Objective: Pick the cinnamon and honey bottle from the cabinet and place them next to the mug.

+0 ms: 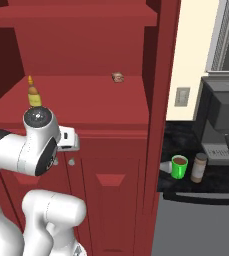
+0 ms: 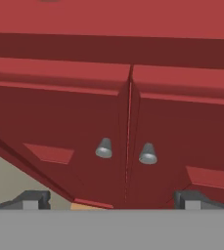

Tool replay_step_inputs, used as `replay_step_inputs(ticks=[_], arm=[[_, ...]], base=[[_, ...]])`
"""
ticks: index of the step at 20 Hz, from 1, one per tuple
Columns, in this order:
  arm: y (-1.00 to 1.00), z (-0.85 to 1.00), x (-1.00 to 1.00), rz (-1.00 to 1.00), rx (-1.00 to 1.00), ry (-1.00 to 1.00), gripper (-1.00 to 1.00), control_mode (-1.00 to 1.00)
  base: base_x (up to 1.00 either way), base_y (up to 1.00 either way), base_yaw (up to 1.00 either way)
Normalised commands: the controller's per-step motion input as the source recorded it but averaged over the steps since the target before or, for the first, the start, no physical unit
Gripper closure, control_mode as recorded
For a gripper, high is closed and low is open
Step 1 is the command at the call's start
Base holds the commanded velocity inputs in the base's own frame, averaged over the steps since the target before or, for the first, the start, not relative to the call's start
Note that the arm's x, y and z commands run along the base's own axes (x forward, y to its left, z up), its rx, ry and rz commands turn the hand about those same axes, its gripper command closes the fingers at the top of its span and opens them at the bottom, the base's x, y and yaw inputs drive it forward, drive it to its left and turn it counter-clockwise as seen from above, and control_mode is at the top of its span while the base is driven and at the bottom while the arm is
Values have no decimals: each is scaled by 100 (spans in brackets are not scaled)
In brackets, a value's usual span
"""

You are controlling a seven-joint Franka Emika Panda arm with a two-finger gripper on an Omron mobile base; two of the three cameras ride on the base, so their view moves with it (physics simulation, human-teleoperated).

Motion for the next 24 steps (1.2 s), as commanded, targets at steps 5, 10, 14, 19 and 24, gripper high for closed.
replay_step_inputs(ticks=[5,10,14,19,24], arm=[[8,1,-22,9,0,1,-100,-100],[6,45,-40,13,0,-15,-100,-100],[22,82,11,2,0,-19,-100,-100],[45,71,48,0,0,-10,-100,-100],[40,46,40,1,0,1,-100,-100]], base=[[0,0,0],[0,0,0],[0,0,0],[0,0,0],[0,0,0]])
